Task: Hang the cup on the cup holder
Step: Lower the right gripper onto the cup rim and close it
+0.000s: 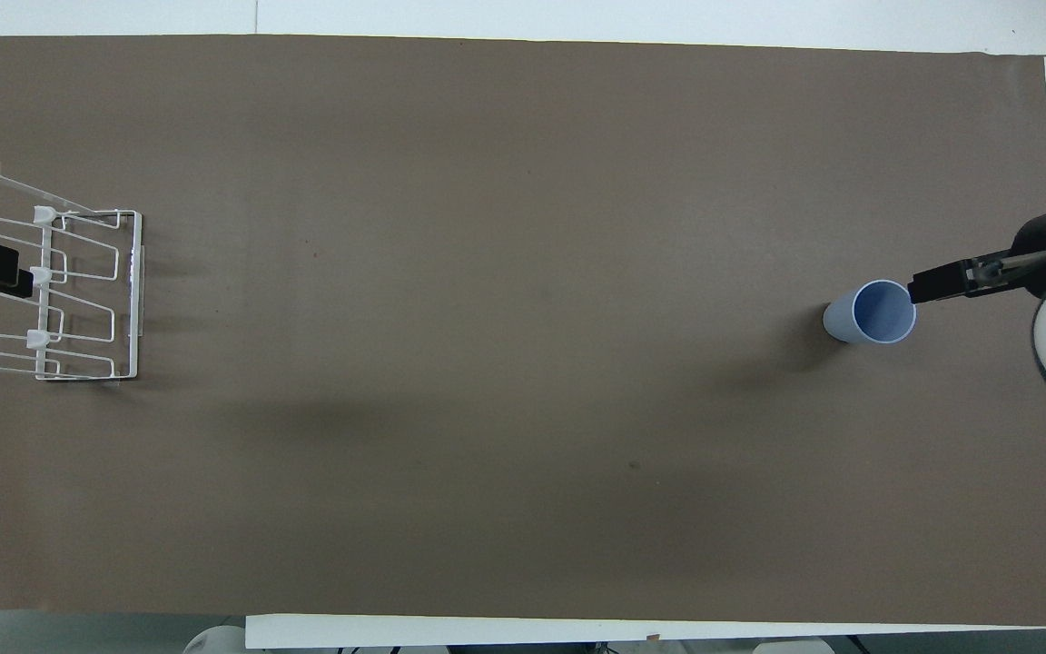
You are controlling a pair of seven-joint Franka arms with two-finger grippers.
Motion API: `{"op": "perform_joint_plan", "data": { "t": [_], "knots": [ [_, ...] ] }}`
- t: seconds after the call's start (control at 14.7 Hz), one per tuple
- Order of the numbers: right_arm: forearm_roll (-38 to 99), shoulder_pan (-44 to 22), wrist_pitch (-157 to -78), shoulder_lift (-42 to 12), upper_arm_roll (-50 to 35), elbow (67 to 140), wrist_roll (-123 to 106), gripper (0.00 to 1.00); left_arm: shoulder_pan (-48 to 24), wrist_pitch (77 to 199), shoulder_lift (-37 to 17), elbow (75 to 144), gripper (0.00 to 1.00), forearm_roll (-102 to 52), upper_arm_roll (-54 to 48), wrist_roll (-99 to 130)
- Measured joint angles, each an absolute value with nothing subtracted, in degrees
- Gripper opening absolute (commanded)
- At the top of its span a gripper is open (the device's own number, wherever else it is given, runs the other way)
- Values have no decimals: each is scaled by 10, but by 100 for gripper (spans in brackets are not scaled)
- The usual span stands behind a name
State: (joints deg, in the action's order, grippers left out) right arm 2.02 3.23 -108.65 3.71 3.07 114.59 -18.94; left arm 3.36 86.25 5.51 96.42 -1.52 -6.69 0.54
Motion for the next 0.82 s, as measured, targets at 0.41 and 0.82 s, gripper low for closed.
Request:
{"op": "perform_joint_plan", "data": {
  "t": [0.41, 0.82],
  "knots": [
    [23, 64, -1179, 13, 33, 1207, -285, 83, 34, 862, 62, 977, 100, -15, -67, 5],
    [23, 63, -1221, -27, 32, 1211, -285, 73, 34, 862, 63, 978, 100, -15, -67, 5]
  ]
}}
